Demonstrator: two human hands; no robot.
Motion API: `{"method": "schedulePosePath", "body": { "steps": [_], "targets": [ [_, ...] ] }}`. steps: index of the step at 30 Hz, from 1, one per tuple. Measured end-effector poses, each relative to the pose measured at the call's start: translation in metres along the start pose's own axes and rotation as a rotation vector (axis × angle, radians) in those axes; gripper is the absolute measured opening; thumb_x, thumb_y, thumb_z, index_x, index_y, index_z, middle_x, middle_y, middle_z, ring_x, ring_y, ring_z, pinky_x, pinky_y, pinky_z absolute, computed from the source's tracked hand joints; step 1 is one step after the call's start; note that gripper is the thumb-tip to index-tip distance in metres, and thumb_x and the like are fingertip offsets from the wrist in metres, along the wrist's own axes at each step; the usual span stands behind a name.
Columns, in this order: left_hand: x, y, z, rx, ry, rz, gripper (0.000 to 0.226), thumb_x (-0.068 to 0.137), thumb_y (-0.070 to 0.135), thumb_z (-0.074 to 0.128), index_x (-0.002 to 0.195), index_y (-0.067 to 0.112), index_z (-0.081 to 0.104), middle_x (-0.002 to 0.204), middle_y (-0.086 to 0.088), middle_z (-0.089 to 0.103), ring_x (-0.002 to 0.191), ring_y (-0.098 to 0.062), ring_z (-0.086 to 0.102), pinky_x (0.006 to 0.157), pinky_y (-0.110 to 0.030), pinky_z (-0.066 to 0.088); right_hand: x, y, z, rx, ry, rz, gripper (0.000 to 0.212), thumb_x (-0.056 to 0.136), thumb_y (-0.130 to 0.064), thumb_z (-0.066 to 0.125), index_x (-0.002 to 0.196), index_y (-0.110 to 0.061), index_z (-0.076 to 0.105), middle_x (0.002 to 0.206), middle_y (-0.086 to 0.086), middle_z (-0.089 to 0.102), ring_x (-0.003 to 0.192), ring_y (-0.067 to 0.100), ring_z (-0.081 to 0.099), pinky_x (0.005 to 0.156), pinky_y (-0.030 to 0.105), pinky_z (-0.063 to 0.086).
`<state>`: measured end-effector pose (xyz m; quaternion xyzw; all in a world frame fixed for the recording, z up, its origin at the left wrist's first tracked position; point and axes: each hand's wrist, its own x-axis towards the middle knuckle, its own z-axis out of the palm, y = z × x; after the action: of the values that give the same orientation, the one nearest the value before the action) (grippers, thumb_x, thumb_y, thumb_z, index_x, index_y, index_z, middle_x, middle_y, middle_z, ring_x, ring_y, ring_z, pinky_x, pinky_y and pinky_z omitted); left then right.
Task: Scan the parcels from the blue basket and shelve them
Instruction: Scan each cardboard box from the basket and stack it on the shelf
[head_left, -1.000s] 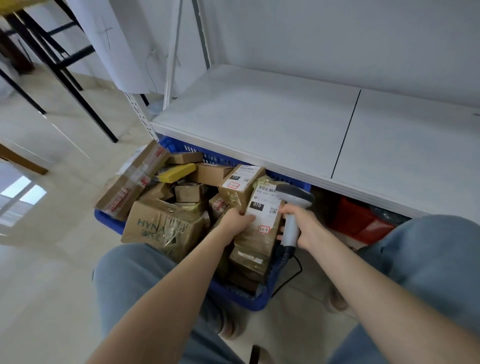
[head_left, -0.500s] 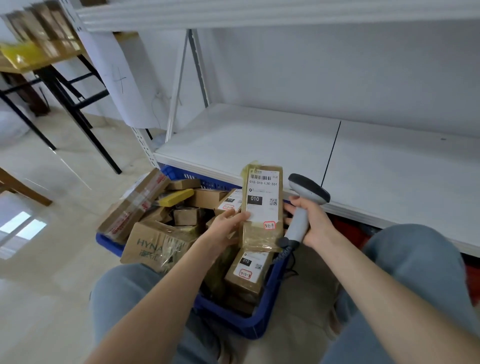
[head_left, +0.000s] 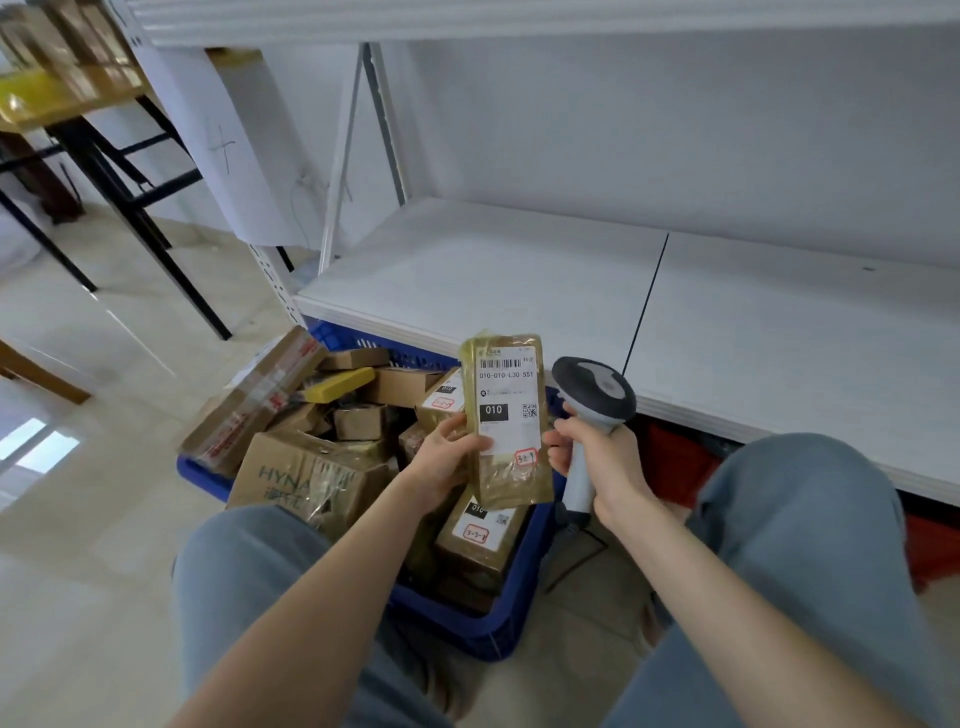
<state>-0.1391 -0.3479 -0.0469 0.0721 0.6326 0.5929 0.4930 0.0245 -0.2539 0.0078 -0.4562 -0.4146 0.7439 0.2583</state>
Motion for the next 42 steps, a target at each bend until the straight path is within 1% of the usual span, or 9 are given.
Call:
{"method": "schedulePosePath", "body": {
  "steps": [3, 5, 11, 17, 24, 29, 35, 39, 42],
  "targets": [
    [0.003, -0.008, 0.002, -0.001, -0.023, 0.011, 0.061, 0.079, -0.003, 0.067, 0.133, 0.015, 0.044, 0.114, -0.011, 0.064, 0.101, -0.028, 0.065, 0.082, -0.041, 0.054, -0.012, 0.008, 0.003, -0.088, 0.002, 0.011, 0.006, 0.085, 0.002, 0.060, 0.082, 0.000, 0.065, 0.053, 0.005, 0.062, 0.042, 0.008, 0.052, 0.047, 0.020, 0.046],
    [0.002, -0.009, 0.006, 0.013, -0.042, 0.016, 0.057, 0.081, -0.003, 0.065, 0.130, 0.017, 0.044, 0.116, -0.010, 0.063, 0.102, -0.026, 0.064, 0.078, -0.036, 0.053, -0.017, 0.015, 0.006, -0.124, 0.008, 0.017, 0.007, 0.084, 0.000, 0.060, 0.085, 0.005, 0.066, 0.054, 0.005, 0.061, 0.040, 0.007, 0.049, 0.044, 0.018, 0.044],
    [0.003, -0.014, 0.005, 0.032, -0.046, 0.020, 0.059, 0.083, -0.005, 0.062, 0.135, 0.014, 0.042, 0.114, -0.007, 0.063, 0.094, -0.019, 0.065, 0.064, -0.026, 0.054, -0.019, 0.024, 0.009, -0.160, 0.012, -0.009, 0.020, 0.085, -0.013, 0.067, 0.096, 0.004, 0.067, 0.056, 0.005, 0.064, 0.041, 0.008, 0.051, 0.045, 0.021, 0.045],
    [0.007, -0.017, 0.001, 0.042, -0.013, 0.002, 0.072, 0.081, -0.002, 0.067, 0.143, 0.015, 0.035, 0.118, -0.007, 0.060, 0.095, -0.018, 0.066, 0.057, -0.022, 0.054, -0.026, 0.024, 0.011, -0.207, -0.004, 0.004, 0.019, 0.085, -0.016, 0.068, 0.087, 0.003, 0.069, 0.054, 0.004, 0.062, 0.043, 0.009, 0.052, 0.048, 0.022, 0.047],
    [0.010, -0.020, 0.003, 0.037, 0.005, 0.013, 0.071, 0.082, -0.003, 0.065, 0.143, 0.015, 0.036, 0.112, -0.005, 0.061, 0.093, -0.017, 0.065, 0.058, -0.023, 0.054, -0.031, 0.022, 0.015, -0.241, -0.018, 0.009, 0.017, 0.083, -0.012, 0.066, 0.067, -0.005, 0.065, 0.047, 0.000, 0.058, 0.044, 0.012, 0.051, 0.054, 0.027, 0.048],
    [0.013, -0.022, 0.002, 0.026, 0.032, 0.026, 0.072, 0.082, -0.005, 0.065, 0.144, 0.011, 0.034, 0.114, -0.007, 0.062, 0.093, -0.018, 0.065, 0.054, -0.020, 0.054, -0.032, 0.022, 0.016, -0.242, -0.014, 0.004, 0.017, 0.083, -0.010, 0.065, 0.066, -0.004, 0.065, 0.046, 0.000, 0.058, 0.043, 0.012, 0.051, 0.055, 0.028, 0.049],
    [0.018, -0.024, 0.000, 0.019, 0.032, 0.026, 0.076, 0.081, -0.004, 0.067, 0.146, 0.013, 0.032, 0.119, -0.009, 0.061, 0.097, -0.019, 0.066, 0.058, -0.023, 0.054, -0.030, 0.022, 0.017, -0.233, -0.014, 0.006, 0.019, 0.082, -0.008, 0.064, 0.063, -0.005, 0.064, 0.046, 0.000, 0.057, 0.043, 0.013, 0.049, 0.055, 0.029, 0.047],
    [0.016, -0.017, 0.001, 0.032, 0.033, 0.039, 0.068, 0.082, -0.005, 0.065, 0.141, 0.014, 0.038, 0.112, -0.007, 0.064, 0.091, -0.017, 0.066, 0.058, -0.023, 0.054, -0.027, 0.015, 0.018, -0.248, -0.036, -0.012, 0.015, 0.082, -0.010, 0.064, 0.068, -0.004, 0.066, 0.050, 0.001, 0.059, 0.045, 0.012, 0.051, 0.055, 0.027, 0.047],
    [0.013, 0.001, 0.000, 0.062, 0.042, 0.071, 0.060, 0.083, 0.001, 0.066, 0.136, 0.018, 0.043, 0.117, -0.007, 0.065, 0.092, -0.017, 0.067, 0.064, -0.027, 0.054, -0.020, -0.004, 0.019, -0.223, -0.030, -0.053, 0.008, 0.082, -0.009, 0.067, 0.076, -0.004, 0.067, 0.057, 0.003, 0.063, 0.046, 0.010, 0.053, 0.054, 0.026, 0.046]
  ]
}}
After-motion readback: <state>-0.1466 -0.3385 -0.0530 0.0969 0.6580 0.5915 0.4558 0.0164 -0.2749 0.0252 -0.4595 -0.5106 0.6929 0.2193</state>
